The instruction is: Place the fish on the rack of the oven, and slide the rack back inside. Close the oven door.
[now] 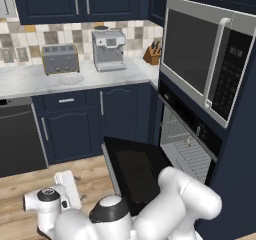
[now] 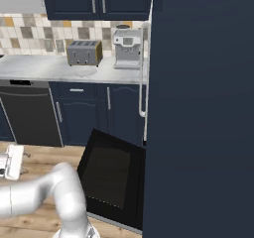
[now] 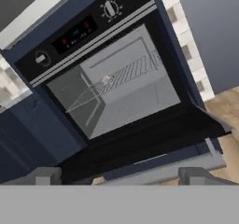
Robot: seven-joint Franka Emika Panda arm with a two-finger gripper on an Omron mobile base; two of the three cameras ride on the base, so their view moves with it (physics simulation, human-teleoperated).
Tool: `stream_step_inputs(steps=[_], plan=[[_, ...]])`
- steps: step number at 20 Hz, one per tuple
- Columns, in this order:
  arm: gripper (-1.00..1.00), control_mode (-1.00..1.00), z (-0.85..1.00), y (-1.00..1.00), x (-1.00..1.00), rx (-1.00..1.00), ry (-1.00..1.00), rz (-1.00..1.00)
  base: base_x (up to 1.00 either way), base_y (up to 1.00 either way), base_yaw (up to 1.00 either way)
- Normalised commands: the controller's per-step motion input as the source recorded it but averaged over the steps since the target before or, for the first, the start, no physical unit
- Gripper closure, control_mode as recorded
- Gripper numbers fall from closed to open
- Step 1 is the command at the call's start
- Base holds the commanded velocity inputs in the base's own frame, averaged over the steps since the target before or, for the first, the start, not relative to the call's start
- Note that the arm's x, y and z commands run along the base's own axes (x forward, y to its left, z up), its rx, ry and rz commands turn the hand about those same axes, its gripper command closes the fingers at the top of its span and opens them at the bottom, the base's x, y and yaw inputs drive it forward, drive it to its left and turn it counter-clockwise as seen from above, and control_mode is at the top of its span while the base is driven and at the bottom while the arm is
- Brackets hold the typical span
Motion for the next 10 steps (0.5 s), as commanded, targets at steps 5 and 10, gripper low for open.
stream_step_inputs(steps=[5,10], plan=[[-1.00,-1.00,-0.56,0.00,0.56,-0.21,0.26,-0.11,0.00,0.00,0.00],[-1.00,-1.00,-0.57,0.00,0.52,-0.20,0.18,-0.12,0.00,0.00,0.00]])
